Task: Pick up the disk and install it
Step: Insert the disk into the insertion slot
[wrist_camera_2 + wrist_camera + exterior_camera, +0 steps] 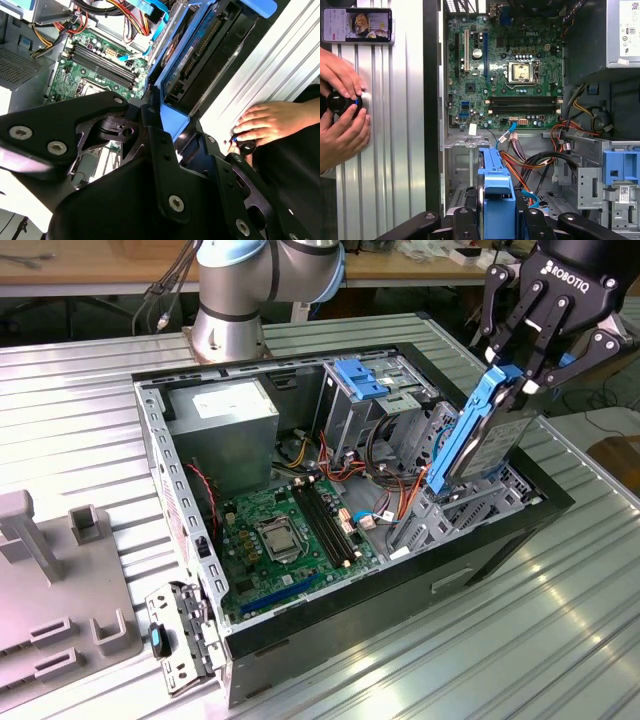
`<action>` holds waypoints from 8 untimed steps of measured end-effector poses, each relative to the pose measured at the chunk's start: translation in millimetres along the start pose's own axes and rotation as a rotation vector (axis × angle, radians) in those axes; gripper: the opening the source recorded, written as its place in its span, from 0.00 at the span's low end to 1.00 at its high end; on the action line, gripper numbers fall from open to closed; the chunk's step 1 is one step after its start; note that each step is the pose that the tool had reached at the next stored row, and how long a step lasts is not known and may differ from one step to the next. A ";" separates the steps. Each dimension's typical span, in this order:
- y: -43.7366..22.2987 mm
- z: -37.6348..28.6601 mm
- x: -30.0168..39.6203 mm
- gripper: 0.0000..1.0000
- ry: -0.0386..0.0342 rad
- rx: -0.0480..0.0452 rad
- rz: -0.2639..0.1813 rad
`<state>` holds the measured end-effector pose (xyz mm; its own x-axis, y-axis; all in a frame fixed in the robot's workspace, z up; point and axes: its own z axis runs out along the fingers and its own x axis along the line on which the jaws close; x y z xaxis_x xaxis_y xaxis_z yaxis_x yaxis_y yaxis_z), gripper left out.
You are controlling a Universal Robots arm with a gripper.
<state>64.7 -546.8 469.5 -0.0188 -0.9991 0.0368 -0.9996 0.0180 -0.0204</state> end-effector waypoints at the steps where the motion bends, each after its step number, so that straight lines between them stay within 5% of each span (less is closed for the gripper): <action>1: 0.0 0.6 0.0 0.37 0.0001 0.0000 0.000; 8: -3.0 2.6 0.5 0.37 -0.0002 0.0000 0.000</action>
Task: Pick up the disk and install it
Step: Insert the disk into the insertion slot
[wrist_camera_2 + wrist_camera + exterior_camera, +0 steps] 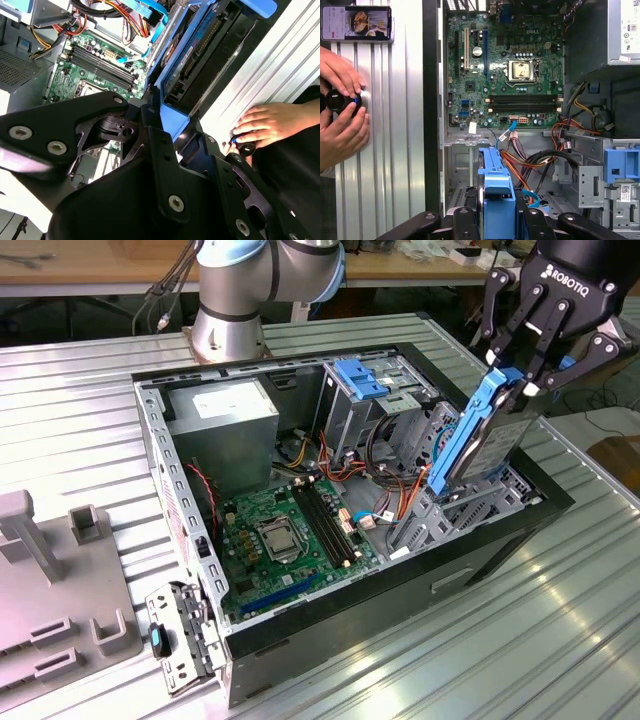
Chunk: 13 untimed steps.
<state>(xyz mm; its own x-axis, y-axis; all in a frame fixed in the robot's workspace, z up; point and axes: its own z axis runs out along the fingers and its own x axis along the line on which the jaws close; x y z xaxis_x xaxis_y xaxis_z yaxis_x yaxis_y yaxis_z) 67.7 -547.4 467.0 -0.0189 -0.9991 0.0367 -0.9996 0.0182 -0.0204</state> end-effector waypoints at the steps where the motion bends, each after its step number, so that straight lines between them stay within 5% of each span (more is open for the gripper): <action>1: 0.0 0.2 0.2 0.37 0.0001 0.0000 0.000; 13: 0.1 8.6 2.5 0.37 0.0003 0.0000 0.000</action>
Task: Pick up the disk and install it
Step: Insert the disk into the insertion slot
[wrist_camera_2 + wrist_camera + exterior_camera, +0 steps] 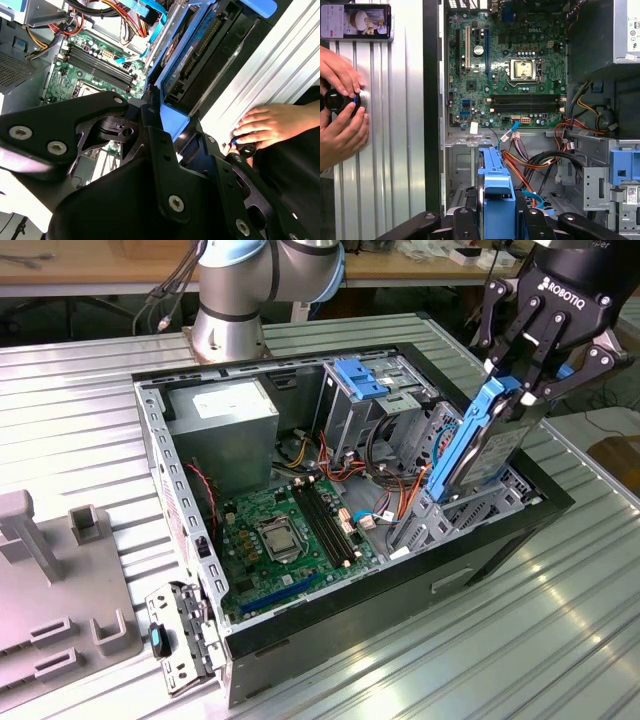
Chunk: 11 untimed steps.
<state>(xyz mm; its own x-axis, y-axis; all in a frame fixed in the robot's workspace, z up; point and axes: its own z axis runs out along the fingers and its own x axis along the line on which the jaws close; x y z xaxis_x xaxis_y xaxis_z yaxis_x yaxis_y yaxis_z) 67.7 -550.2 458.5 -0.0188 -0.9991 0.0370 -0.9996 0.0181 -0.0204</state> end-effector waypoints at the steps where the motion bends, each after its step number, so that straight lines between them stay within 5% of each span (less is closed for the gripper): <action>1: 0.0 0.5 0.0 0.37 0.0000 0.0000 0.000; 11: 0.2 8.7 0.4 0.37 0.0001 0.0000 0.000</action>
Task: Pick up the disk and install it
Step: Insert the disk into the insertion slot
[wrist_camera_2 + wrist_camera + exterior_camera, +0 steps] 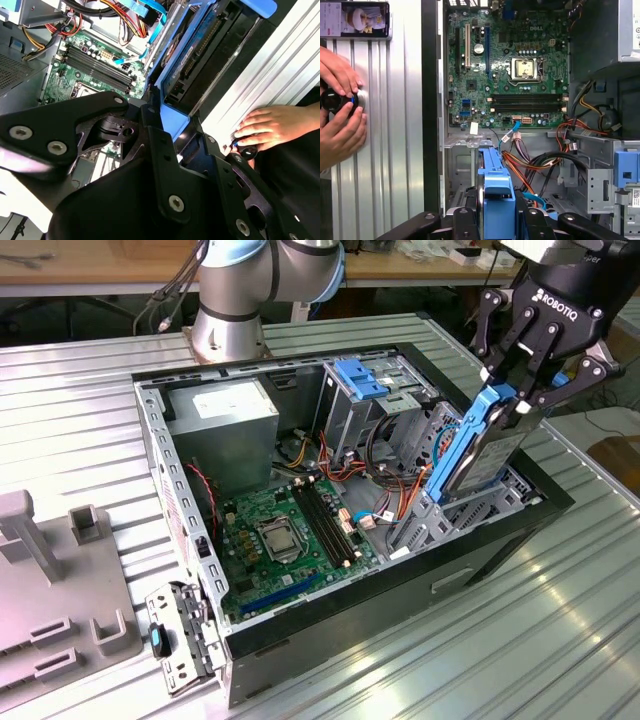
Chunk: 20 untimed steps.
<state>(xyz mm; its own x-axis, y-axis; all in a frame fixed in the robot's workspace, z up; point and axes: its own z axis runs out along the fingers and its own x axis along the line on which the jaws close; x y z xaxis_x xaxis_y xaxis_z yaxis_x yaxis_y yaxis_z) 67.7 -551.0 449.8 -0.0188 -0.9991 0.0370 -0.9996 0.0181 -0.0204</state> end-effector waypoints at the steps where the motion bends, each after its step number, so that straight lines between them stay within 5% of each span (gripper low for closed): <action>1: 0.0 0.4 0.0 0.37 0.0002 0.0000 0.000; 11: 0.1 3.9 0.2 0.37 -0.0001 0.0000 0.000; 20: -0.1 -5.1 0.5 0.37 -0.0002 0.0000 0.000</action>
<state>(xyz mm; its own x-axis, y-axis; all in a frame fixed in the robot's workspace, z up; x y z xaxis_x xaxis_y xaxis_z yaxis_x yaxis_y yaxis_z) 67.8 -551.3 455.0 -0.0188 -0.9991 0.0368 -0.9996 0.0181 -0.0204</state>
